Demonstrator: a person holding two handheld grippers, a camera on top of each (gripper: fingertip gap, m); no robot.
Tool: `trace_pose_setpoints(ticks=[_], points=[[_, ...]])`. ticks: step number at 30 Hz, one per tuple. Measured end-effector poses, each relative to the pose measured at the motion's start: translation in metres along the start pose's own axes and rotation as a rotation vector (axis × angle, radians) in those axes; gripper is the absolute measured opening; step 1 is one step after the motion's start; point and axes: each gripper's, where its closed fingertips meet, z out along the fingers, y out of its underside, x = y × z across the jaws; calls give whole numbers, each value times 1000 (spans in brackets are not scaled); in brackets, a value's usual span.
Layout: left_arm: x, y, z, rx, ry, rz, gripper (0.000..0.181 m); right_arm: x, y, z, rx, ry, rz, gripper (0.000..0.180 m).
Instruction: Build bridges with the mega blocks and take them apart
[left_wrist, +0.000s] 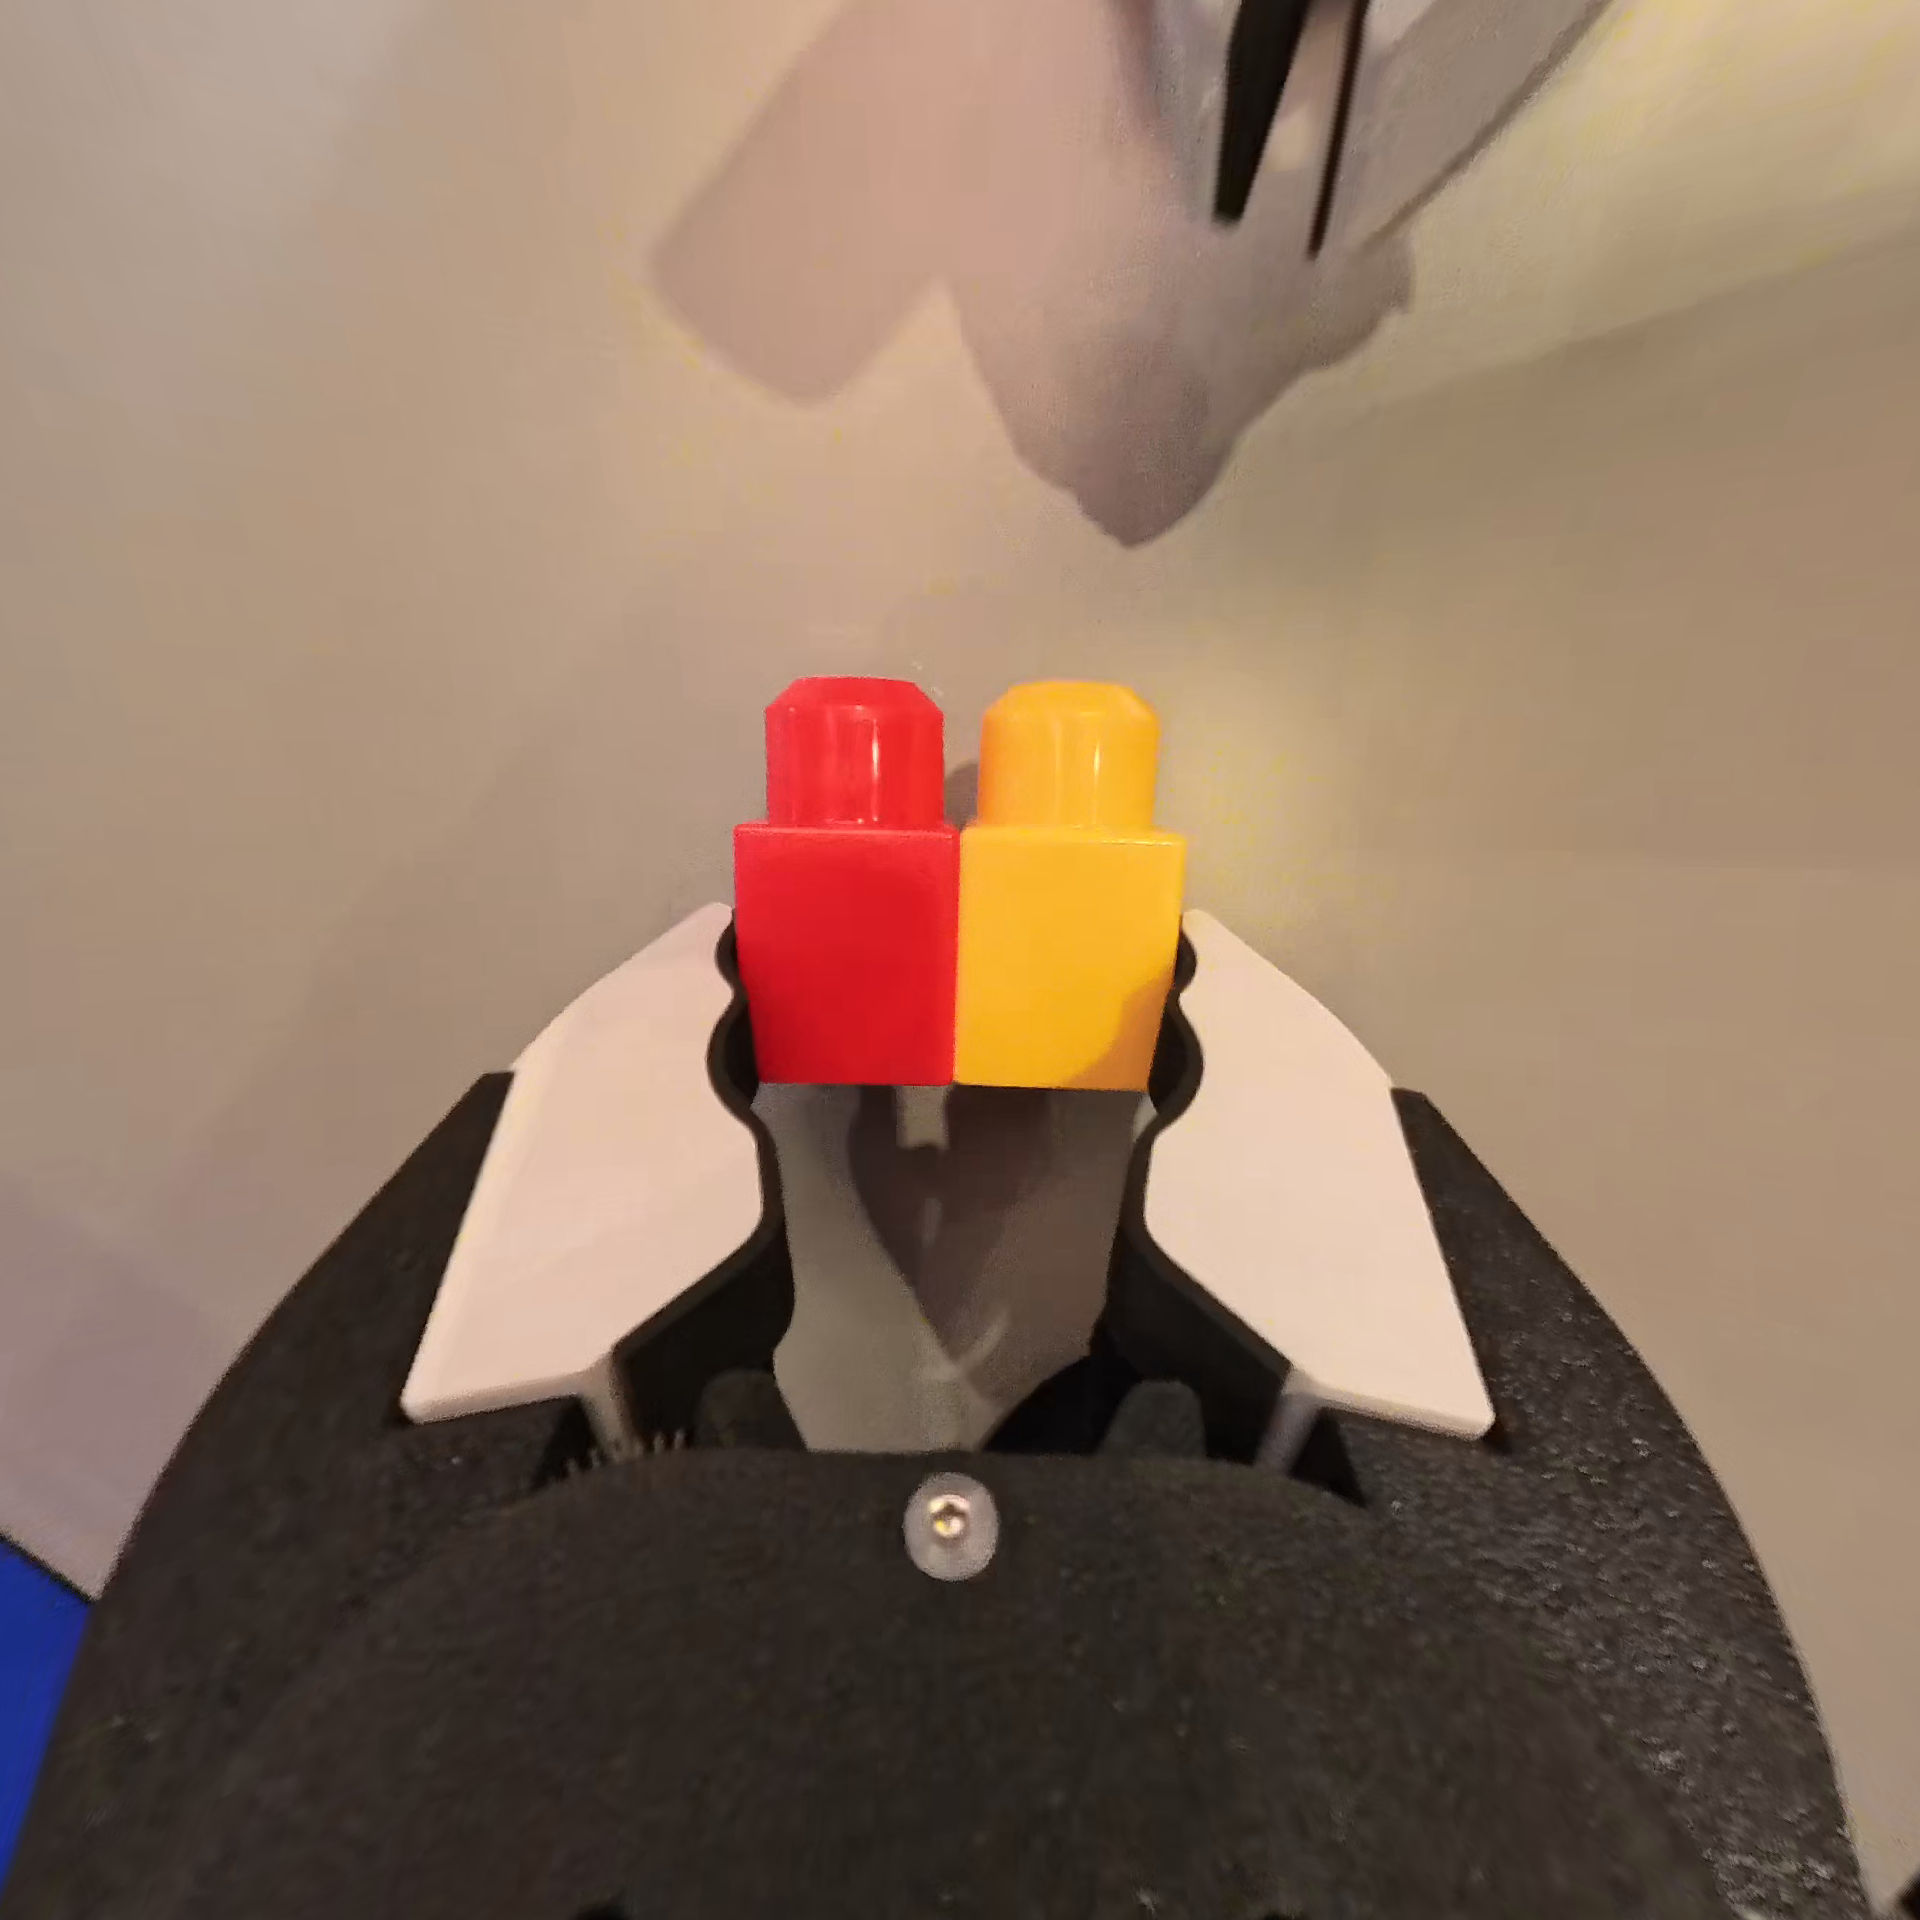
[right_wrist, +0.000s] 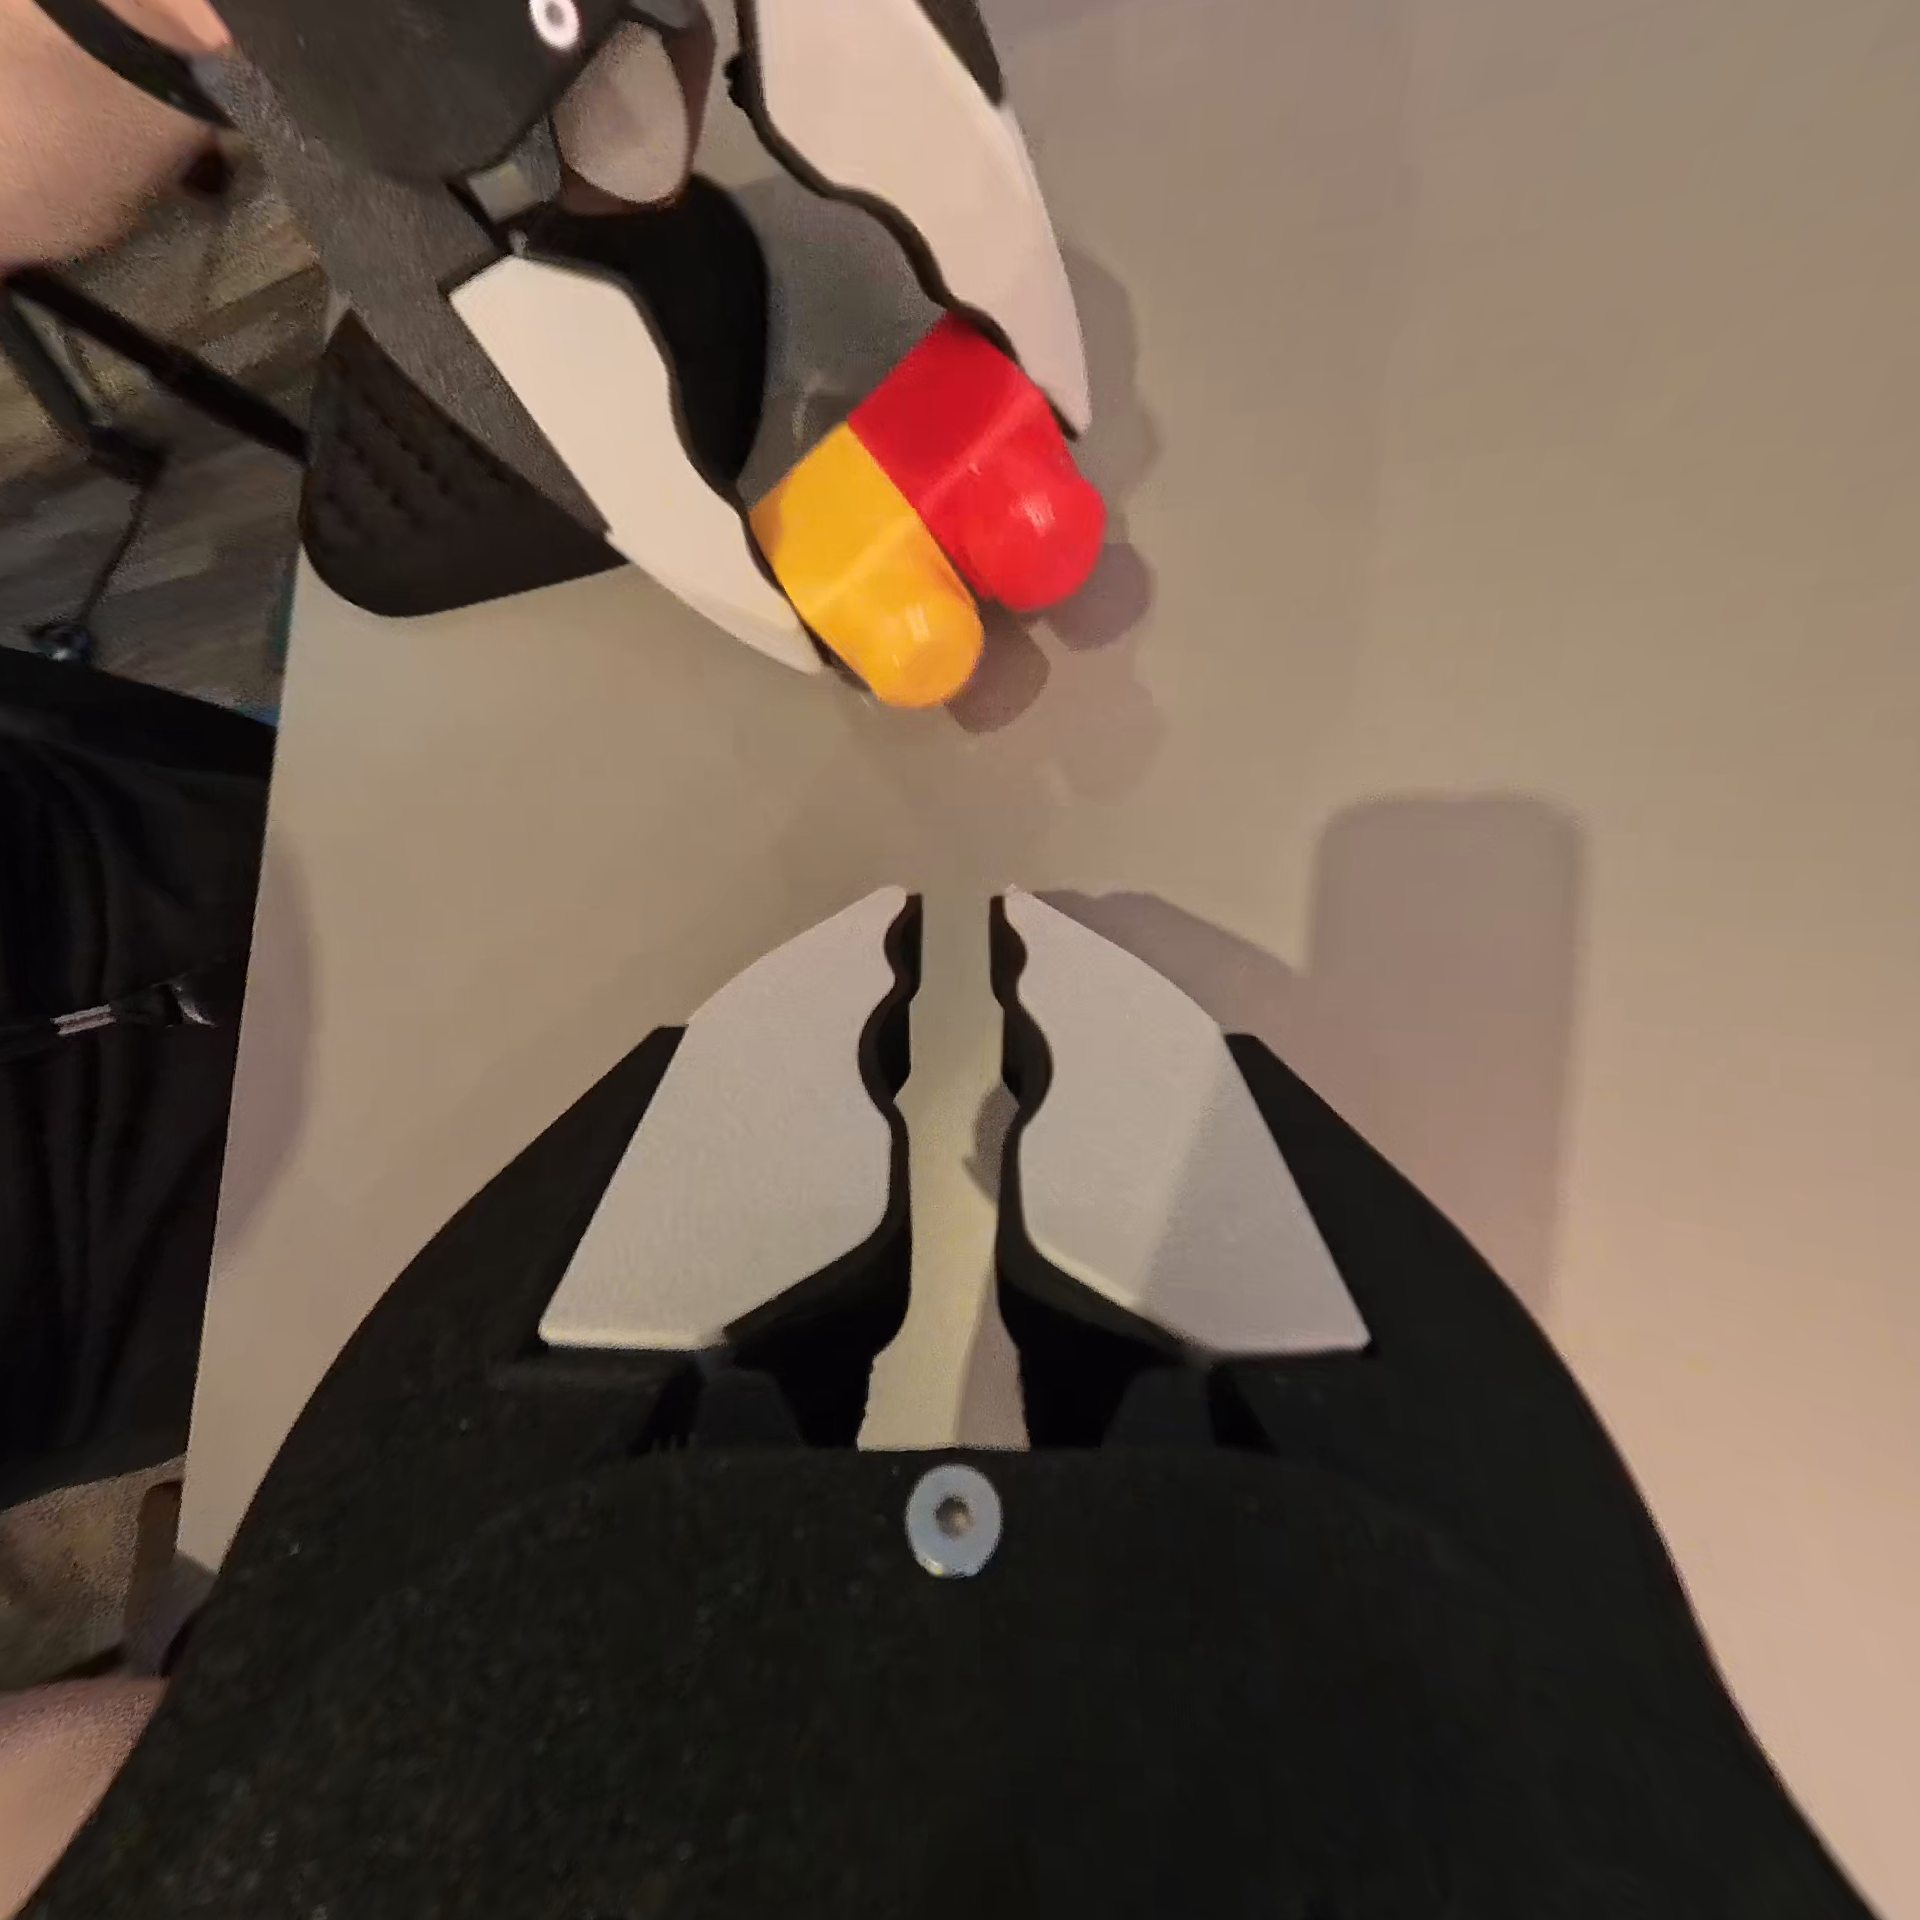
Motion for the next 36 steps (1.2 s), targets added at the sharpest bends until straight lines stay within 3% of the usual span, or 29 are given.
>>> trace_pose_setpoints(ticks=[5, 10, 17, 24, 26, 30, 33, 36], points=[[-24, -44, -29, 297, -64, -89, 75, 47, 43, -66, -63, 311, 124, 29], [-44, -81, -47, 539, -159, -134, 75, 61, 85, -79, -279, 462, 215, 47], [-56, -102, -49, 618, -311, -88, 75, 68, 92, -55, -406, 489, 231, 41], [-52, -125, -44, 613, -333, -16, 75, 69, 99, -46, -458, 454, 222, 34], [-52, -136, -43, 630, -325, 7, 75, 69, 88, -57, -372, 461, 241, 33], [-43, -158, -33, 654, -288, 81, 75, 53, 43, -100, -1, 398, 346, 34], [-30, -166, -22, 666, -277, 148, 75, 32, 4, -134, 329, 249, 438, 34], [-17, -164, -14, 653, -302, 228, 75, 15, -19, -144, 480, 105, 462, 34]])
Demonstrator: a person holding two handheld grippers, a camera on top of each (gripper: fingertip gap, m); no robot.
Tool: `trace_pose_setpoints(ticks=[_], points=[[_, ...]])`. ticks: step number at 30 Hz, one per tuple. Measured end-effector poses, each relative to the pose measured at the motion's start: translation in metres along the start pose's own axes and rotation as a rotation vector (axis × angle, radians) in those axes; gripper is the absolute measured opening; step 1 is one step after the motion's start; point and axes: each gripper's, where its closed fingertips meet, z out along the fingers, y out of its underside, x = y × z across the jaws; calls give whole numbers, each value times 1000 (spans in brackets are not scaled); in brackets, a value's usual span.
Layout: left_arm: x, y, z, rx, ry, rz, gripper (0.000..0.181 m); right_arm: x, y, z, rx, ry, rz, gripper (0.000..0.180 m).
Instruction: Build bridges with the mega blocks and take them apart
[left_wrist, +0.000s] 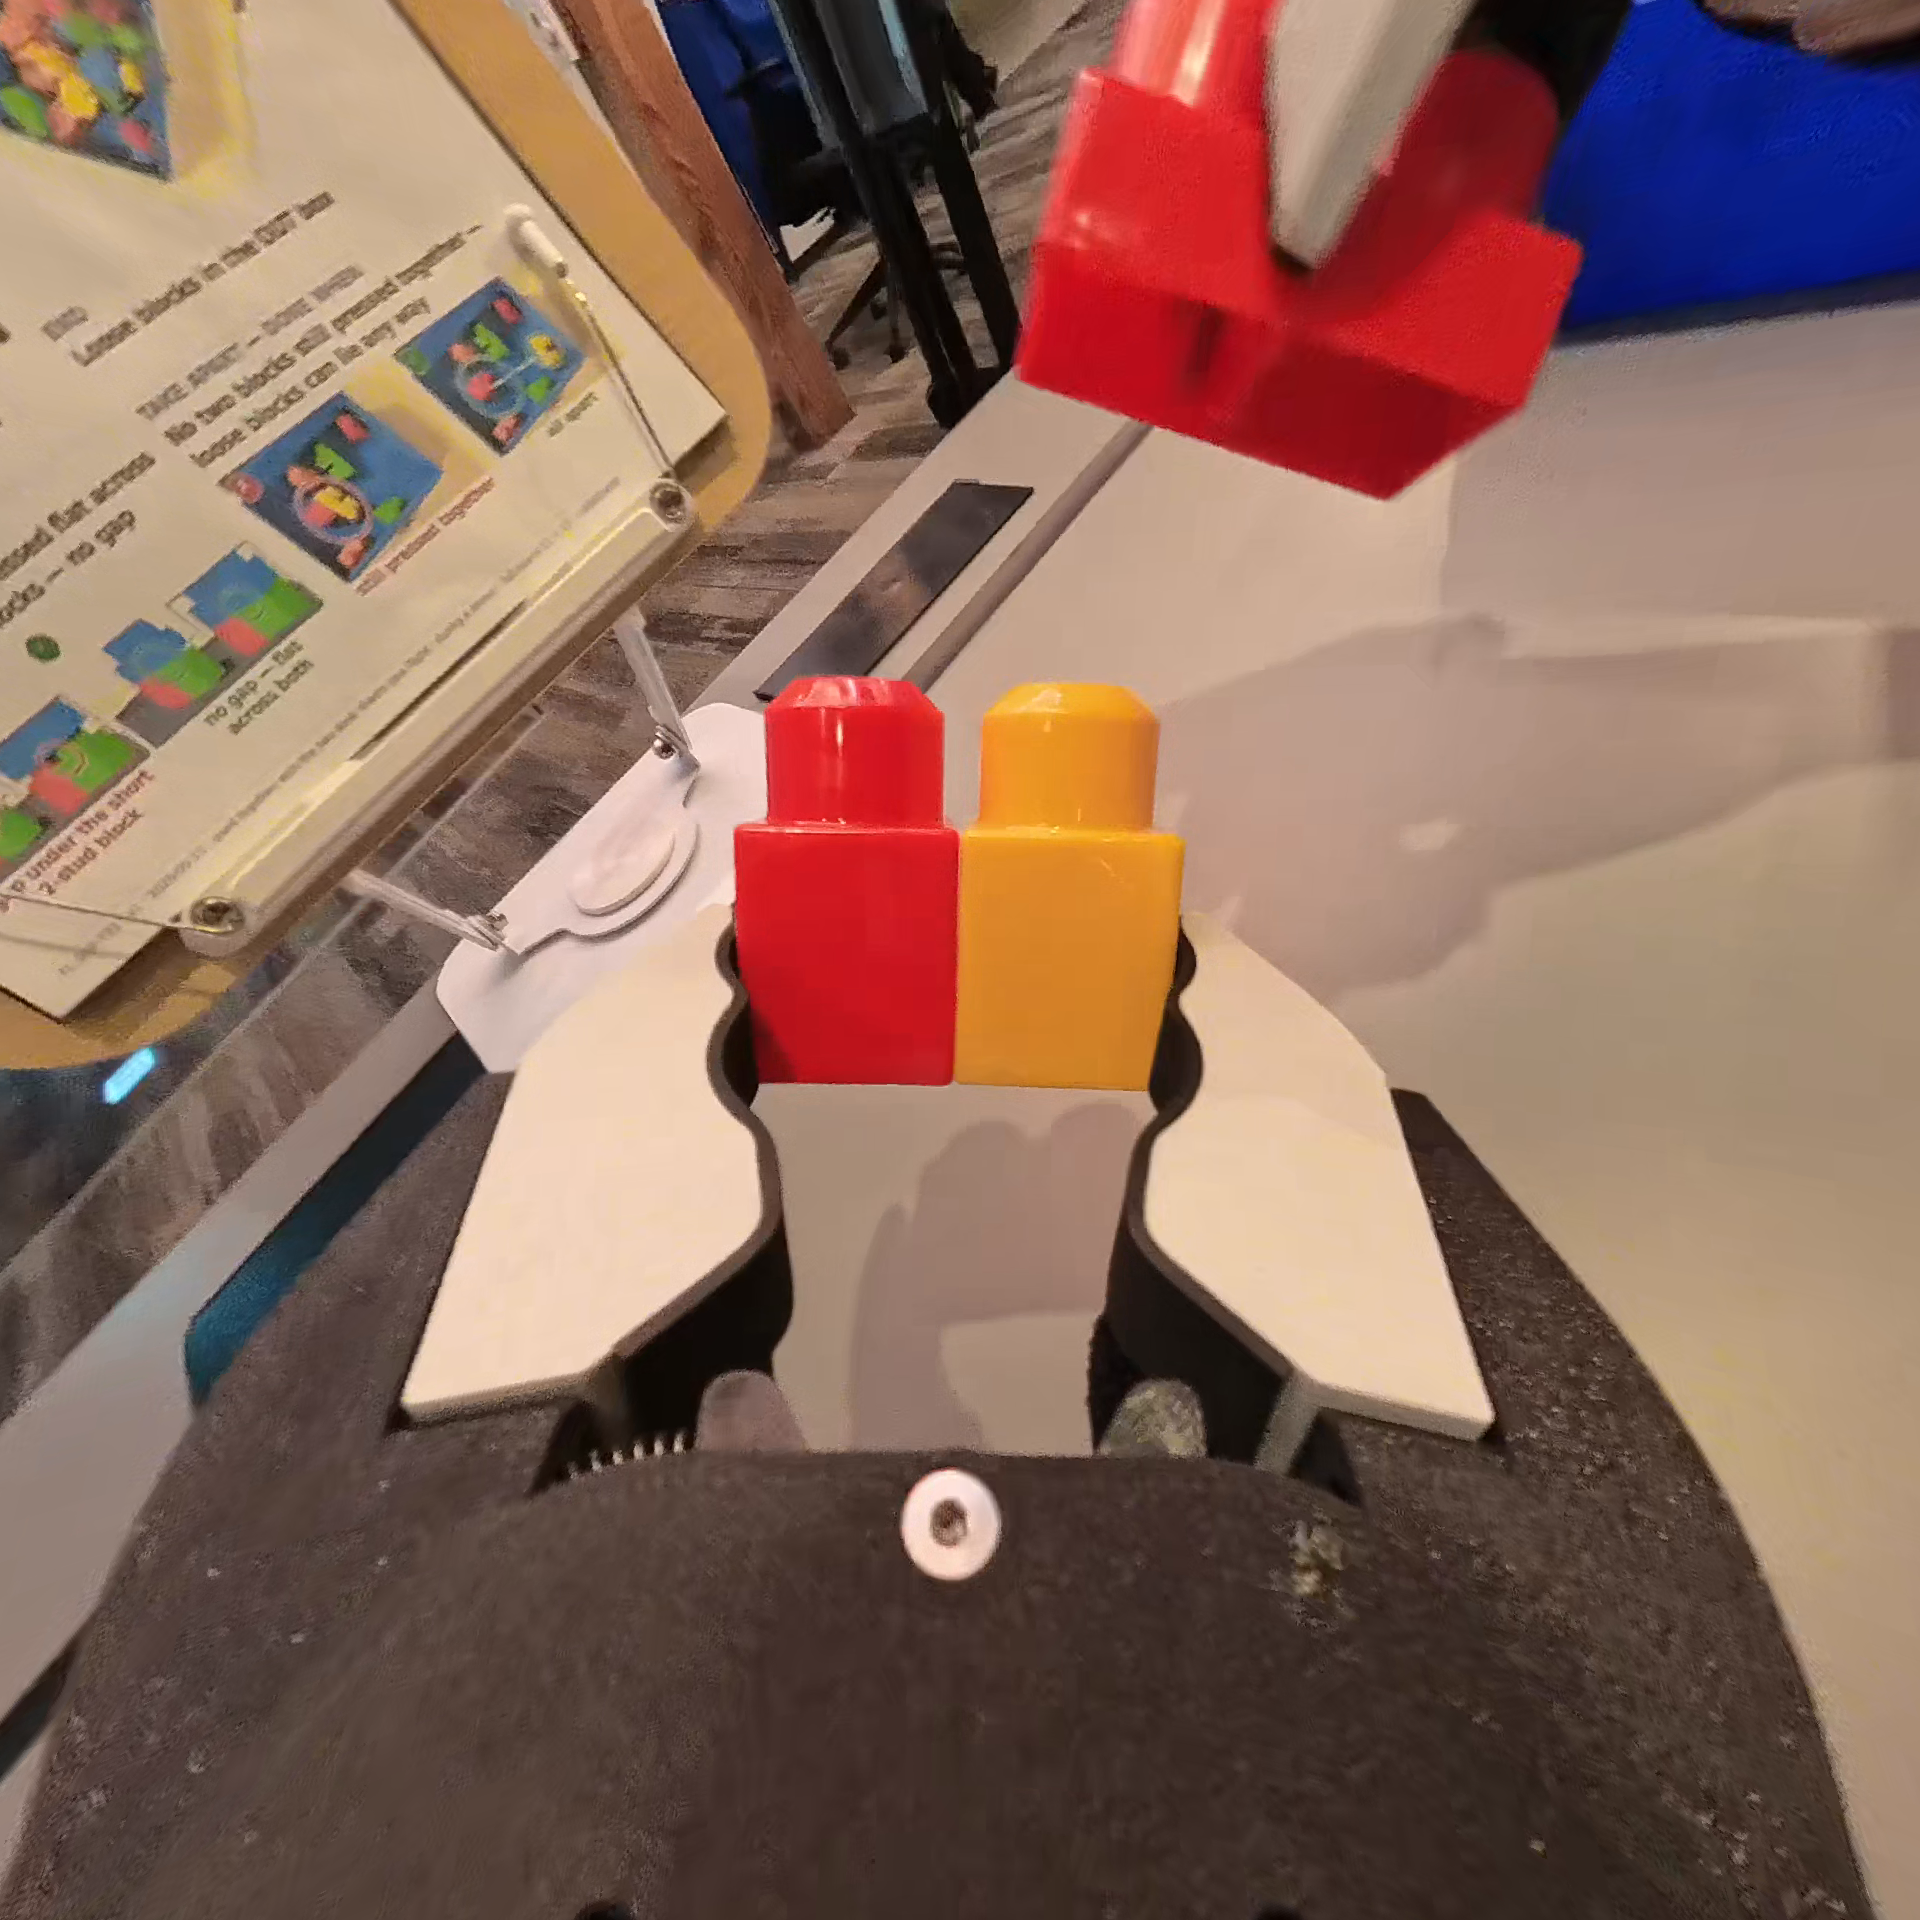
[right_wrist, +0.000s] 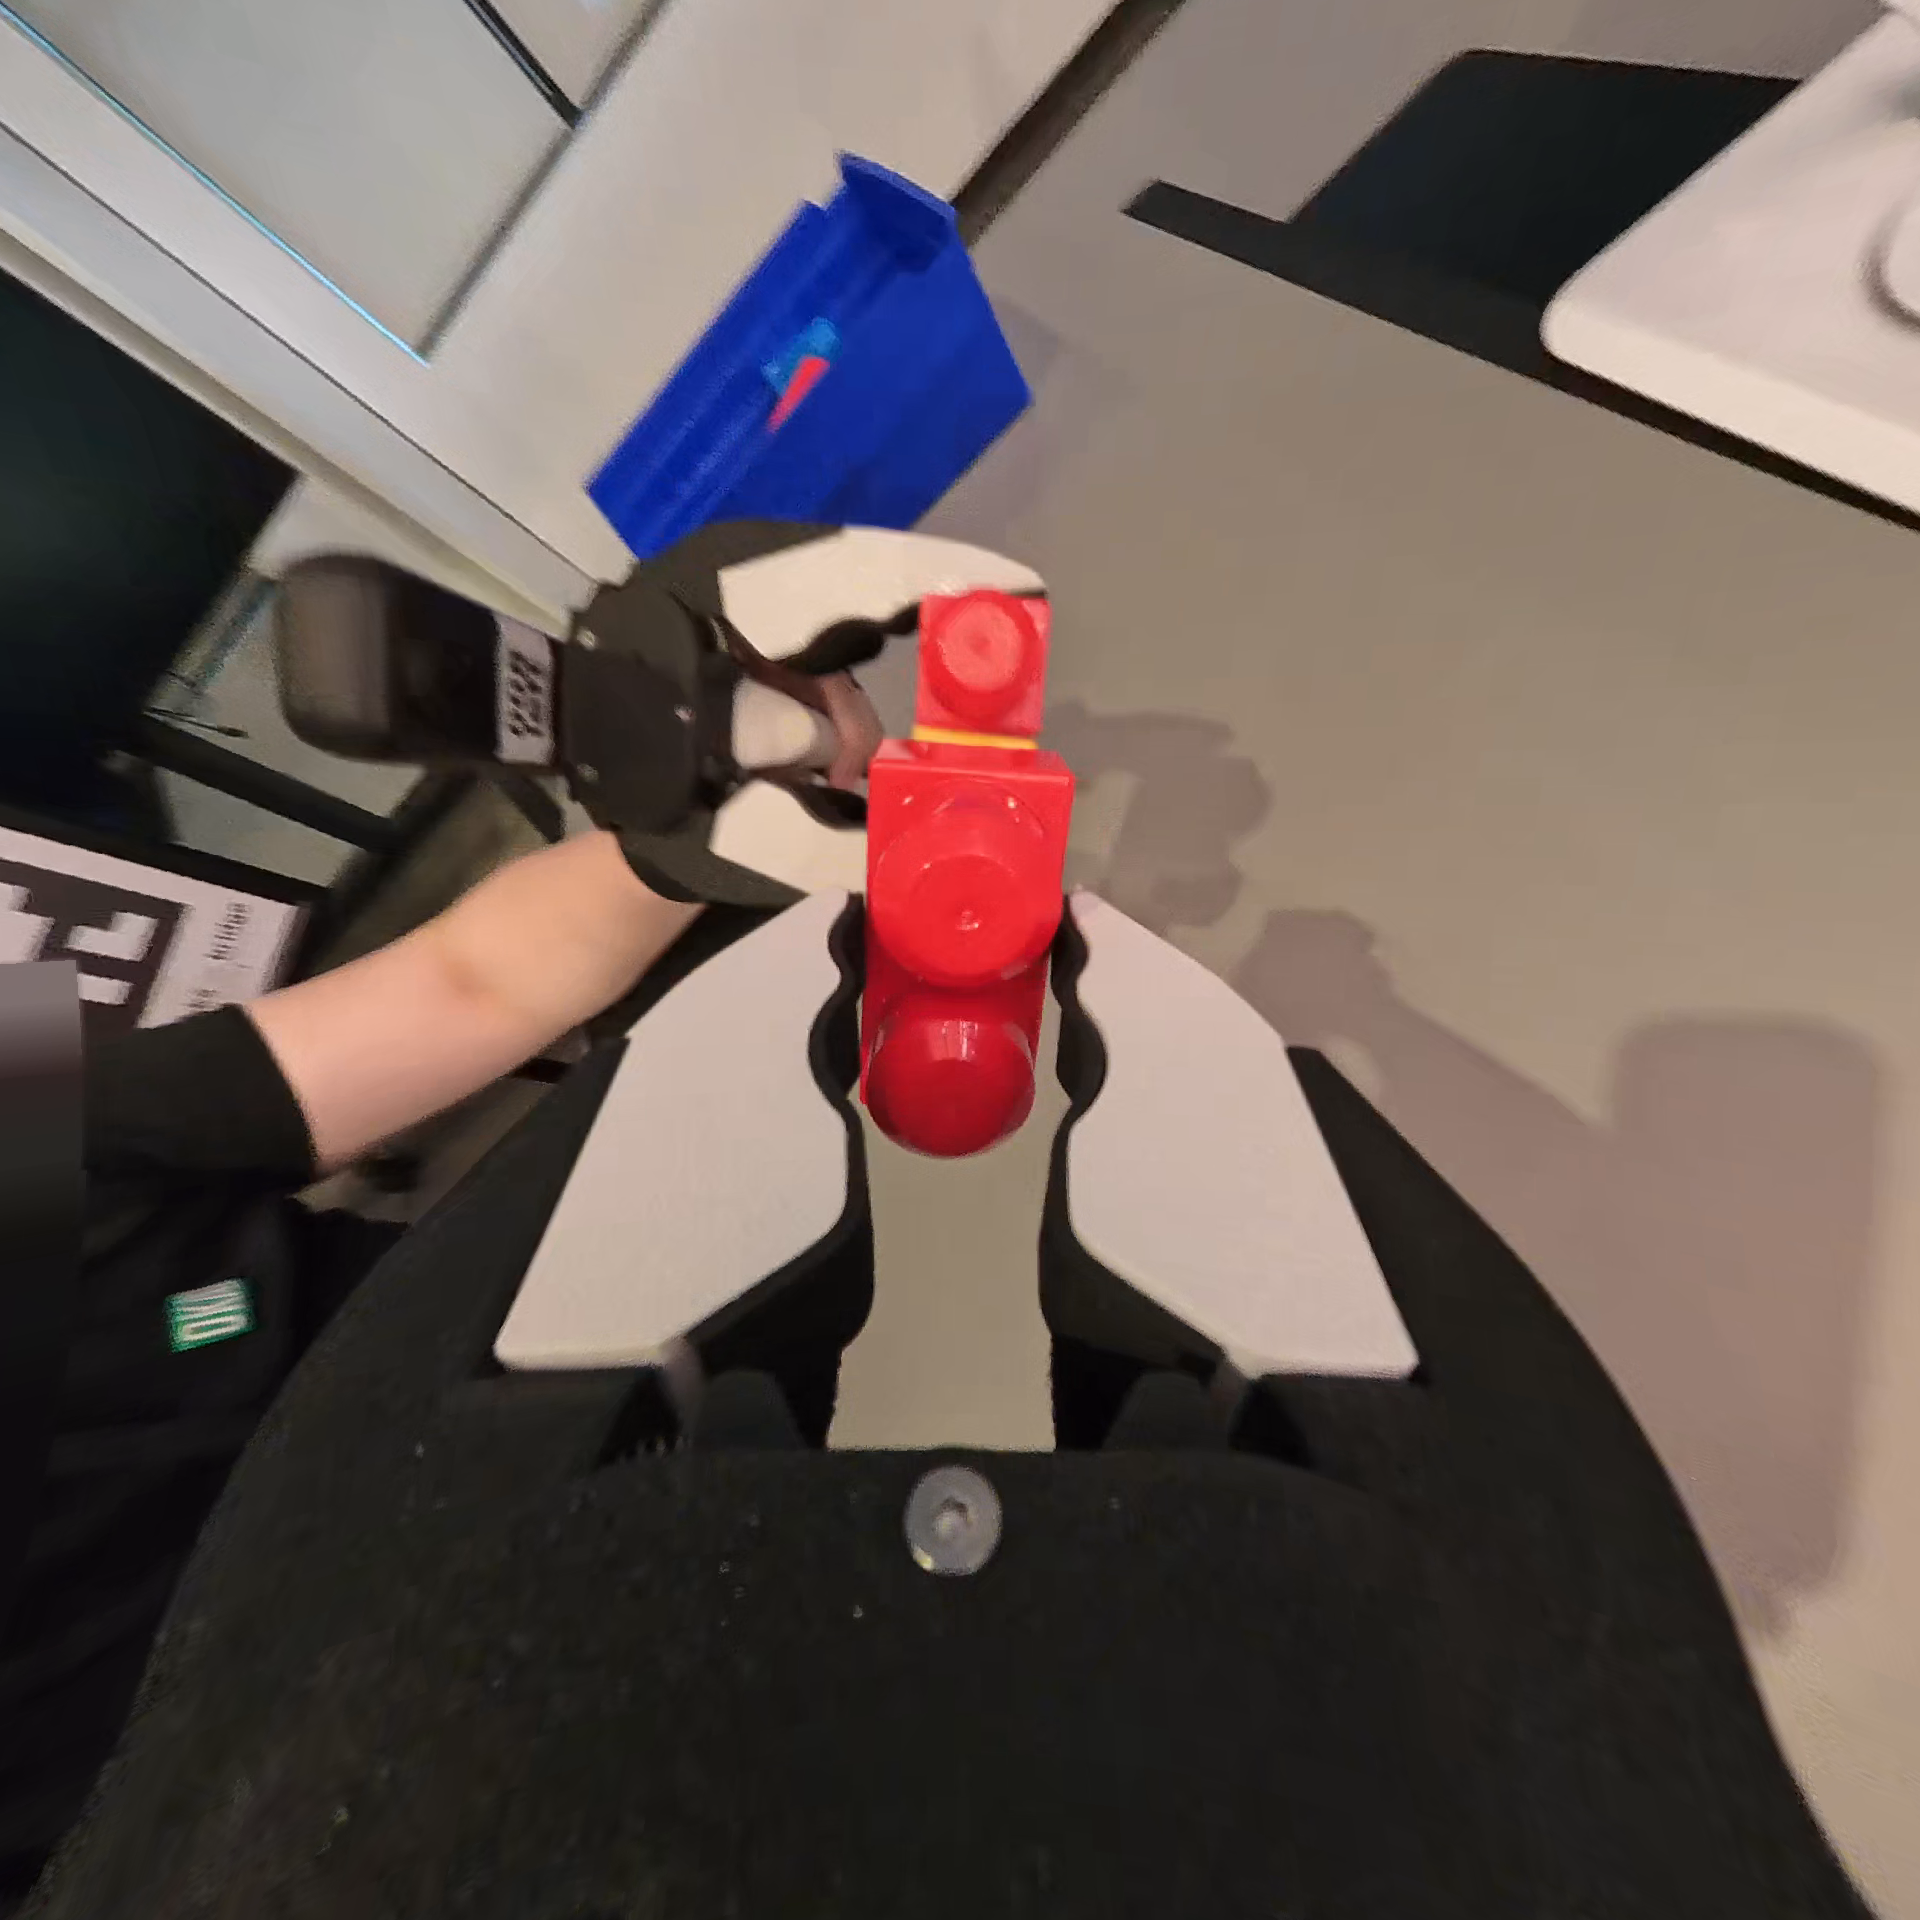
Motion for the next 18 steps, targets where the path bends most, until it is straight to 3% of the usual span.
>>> trace_pose_setpoints(ticks=[4, 18], points=[[14, 2, -1, -10, 25, 30, 75, -6, -3, 20, 21, -103, 82, 34], [33, 3, -4, -14, 88, 68, 75, 1, 16, 46, -73, -120, 113, 34]])
